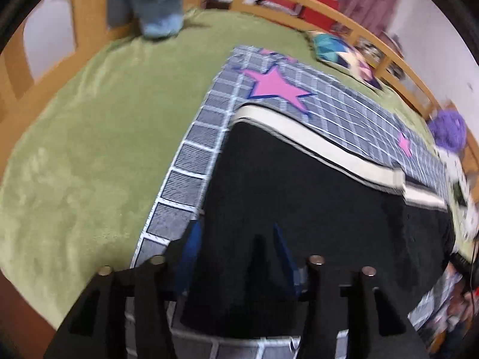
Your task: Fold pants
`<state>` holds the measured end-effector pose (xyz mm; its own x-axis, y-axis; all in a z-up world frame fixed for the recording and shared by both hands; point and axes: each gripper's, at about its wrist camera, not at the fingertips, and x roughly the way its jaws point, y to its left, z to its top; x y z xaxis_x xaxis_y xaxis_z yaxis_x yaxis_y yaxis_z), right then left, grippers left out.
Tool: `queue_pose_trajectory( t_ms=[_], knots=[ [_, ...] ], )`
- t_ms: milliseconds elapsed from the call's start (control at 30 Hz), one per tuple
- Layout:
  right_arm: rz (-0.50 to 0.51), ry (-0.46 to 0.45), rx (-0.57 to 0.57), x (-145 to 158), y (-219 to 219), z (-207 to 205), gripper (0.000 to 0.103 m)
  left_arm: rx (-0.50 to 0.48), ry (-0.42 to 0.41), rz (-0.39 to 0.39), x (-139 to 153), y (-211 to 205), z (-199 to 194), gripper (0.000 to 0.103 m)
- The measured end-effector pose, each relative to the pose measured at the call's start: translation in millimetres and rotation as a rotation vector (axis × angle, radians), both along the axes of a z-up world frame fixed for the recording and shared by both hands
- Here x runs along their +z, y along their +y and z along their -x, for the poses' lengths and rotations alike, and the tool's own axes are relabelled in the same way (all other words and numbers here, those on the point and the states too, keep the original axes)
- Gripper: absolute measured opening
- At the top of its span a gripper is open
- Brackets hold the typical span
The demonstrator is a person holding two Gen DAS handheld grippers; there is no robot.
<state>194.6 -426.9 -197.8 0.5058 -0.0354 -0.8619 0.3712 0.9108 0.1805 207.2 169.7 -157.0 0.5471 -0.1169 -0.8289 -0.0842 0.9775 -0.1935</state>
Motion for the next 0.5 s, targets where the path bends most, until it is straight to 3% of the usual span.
queue_pose_trajectory(
  t_ms=[133,200,267,367,433,500],
  knots=[
    [0.202,-0.01,0.058,31.7,29.8,33.6,0.049,-0.1,-0.056,-0.069,6.9,-34.1,16.5,0.057],
    [0.271,-0.066,0.089,53.3,49.3,46.3,0.049,-0.1,-0.007,-0.073,-11.7,-45.3,19.6,0.058],
    [0.26,-0.125,0.16,66.6,75.4,49.0,0.049,-0.094,0.038,-0.078,-32.4,-51.9,25.6,0.059],
    [0.2,-0.178,0.285,70.9,124.8,38.6,0.049,-0.117,0.004,-0.146,-32.9,-59.4,40.5,0.059],
    [0.15,-0.207,0.379,68.8,167.2,26.4,0.049,-0.116,0.019,-0.036,-20.6,-45.2,45.7,0.059],
    [0.09,-0.24,0.459,65.9,201.8,19.3,0.049,-0.097,0.008,0.014,-11.4,-33.0,49.9,0.059]
  ],
)
